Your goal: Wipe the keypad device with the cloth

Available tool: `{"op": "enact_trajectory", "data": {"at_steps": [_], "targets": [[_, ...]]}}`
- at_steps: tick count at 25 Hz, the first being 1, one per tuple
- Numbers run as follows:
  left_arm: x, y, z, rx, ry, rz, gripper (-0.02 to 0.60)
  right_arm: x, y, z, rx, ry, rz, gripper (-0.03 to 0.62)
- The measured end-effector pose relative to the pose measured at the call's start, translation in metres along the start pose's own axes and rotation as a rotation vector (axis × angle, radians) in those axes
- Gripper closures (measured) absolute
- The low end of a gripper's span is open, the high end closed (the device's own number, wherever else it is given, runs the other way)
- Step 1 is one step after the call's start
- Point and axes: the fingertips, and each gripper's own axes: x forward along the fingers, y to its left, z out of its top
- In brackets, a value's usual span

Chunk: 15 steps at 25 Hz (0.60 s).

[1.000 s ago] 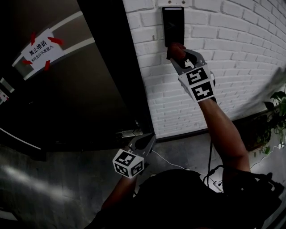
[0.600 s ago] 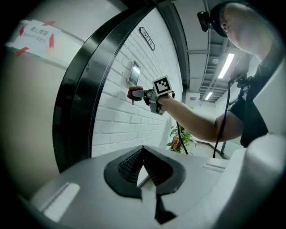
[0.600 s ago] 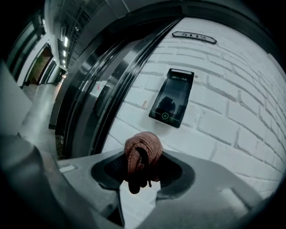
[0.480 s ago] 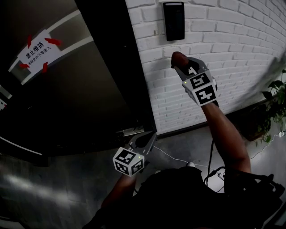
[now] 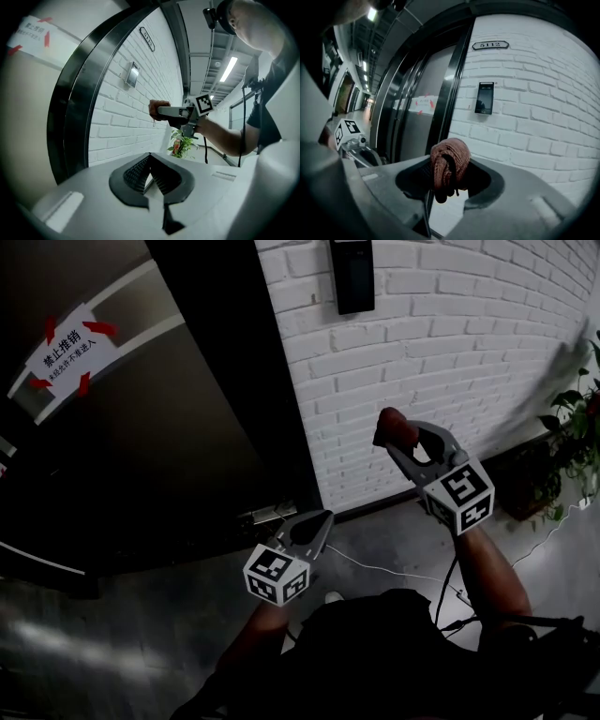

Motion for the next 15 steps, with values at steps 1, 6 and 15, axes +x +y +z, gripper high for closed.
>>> {"op": "enact_trajectory", "data": {"at_steps": [1, 6, 15], "targets": [[0.000, -0.005, 0.000, 0.003, -0.003, 0.002, 0.565, -0.013, 0.006, -0.004, 0.013, -0.010, 0.009, 0.437], [0.005, -0.029, 0.002, -0.004, -0.033, 0.042, 0.565, -0.068, 0.009, -0.034, 0.075, -0.011, -0.010, 0.437], [0.025, -0.099, -0.003, -0.001, -0.047, 0.125, 0.565, -0.150, 0.009, -0.077, 0.173, -0.017, 0.085, 0.439]]}}
